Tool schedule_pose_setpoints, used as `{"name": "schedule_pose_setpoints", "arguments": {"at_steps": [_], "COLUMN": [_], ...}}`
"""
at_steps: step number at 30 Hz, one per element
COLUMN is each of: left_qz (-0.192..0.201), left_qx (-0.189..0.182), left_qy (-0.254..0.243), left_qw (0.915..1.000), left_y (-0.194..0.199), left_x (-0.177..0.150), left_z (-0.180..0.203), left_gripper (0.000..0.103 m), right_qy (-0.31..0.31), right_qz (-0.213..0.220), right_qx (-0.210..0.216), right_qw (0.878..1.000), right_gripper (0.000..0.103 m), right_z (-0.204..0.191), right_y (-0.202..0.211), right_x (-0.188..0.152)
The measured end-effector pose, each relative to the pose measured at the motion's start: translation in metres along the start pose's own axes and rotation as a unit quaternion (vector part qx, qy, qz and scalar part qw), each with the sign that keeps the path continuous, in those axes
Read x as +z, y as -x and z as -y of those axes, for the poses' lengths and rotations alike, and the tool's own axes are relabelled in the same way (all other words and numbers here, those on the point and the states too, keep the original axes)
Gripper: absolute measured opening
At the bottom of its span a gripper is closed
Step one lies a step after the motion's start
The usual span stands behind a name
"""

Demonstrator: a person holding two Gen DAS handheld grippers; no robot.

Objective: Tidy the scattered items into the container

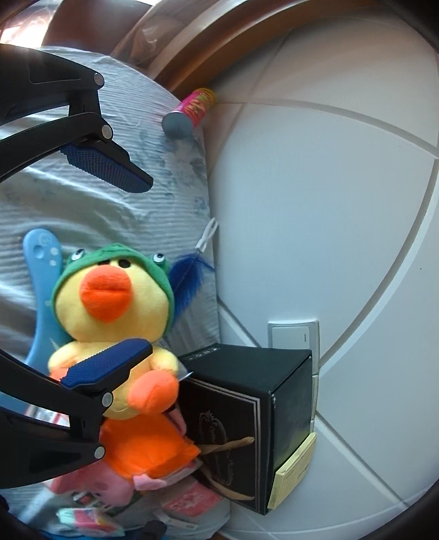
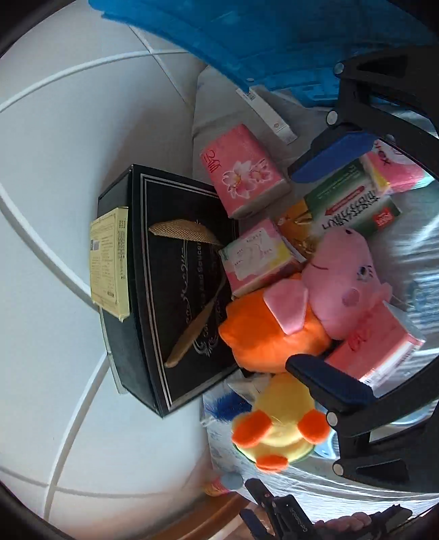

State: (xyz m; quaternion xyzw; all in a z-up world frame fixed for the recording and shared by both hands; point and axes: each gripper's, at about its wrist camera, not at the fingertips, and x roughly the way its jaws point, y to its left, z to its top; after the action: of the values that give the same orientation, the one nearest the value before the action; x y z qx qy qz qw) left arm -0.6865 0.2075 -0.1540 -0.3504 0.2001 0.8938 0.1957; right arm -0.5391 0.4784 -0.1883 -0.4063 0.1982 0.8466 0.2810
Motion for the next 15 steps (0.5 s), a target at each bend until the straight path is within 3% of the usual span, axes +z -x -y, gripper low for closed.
{"name": "schedule_pose_setpoints", "arguments": {"at_steps": [4,7,10,12,15], "left_qz": [-0.010,-0.037,-0.077,-0.103,-0.086], "left_qx": [0.000,-0.012,-0.042,-0.074,-0.071], "left_qy": [0.011,0.011,0.021,0.037,-0.007], "left_qw": [0.9999,0.9992,0.9960,0.9913,0.9937], "left_y": [-0.053,-0.089,-0.117,-0.124,-0.104], "left_x": [0.029,0.030,0.016,0.003,-0.012], "left_z": [0.014,0.025,0.033,0.034,0.042], "left_gripper": [0.089,0.089,0.089,0.087,0.087], "right_qy": [0.006,0.013,0.011,-0.029,-0.034], "right_qz": [0.002,0.003,-0.061,-0.074,-0.087], "right_qx": [0.004,0.028,0.053,0.080,0.105], "right_qw": [1.000,1.000,0.997,0.994,0.990], "right_gripper": [0.103,0.103,0.103,0.103,0.103], "right_z": [0.008,0.006,-0.002,0.008,0.003], "right_y": [-0.053,-0.087,-0.133,-0.138,-0.120], "right_x": [0.022,0.029,0.019,0.013,-0.006]}}
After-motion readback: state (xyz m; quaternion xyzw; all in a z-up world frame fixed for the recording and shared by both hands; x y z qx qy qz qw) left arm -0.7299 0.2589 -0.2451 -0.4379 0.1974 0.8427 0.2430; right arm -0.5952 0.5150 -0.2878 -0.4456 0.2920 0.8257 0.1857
